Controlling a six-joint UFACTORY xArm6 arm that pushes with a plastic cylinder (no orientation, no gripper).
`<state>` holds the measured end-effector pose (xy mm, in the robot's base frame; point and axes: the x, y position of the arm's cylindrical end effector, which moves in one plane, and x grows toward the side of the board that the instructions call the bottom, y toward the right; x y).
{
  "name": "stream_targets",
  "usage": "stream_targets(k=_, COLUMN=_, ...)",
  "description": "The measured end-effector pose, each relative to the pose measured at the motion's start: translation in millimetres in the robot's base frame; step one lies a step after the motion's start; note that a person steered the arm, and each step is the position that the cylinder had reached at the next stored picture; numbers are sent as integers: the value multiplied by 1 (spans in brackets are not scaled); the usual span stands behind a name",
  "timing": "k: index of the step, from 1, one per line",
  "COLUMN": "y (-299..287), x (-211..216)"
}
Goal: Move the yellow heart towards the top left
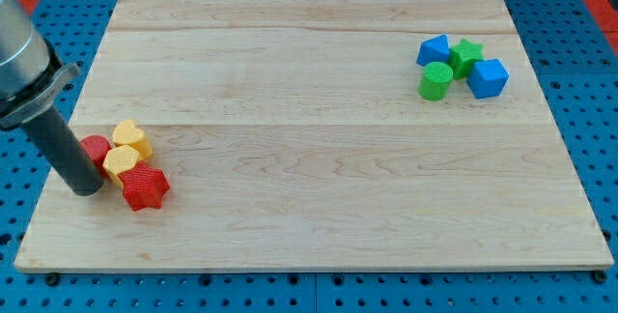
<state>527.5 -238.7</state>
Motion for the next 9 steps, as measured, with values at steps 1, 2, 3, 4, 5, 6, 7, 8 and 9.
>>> stream_targets(k=1, y=12, x=-12)
stream_targets(k=2, y=42, x=-17)
stream_targets(k=3, y=43, x=-19)
stream_targets(k=4, y=26, x=-29)
stream_targets(k=5, y=19, x=-57)
stream_targets(k=6, y=25, x=-82)
stream_targets(k=7, y=30, x=-103)
stream_targets(k=8, y=57, x=-107)
stream_targets(k=9, y=93, x=-105)
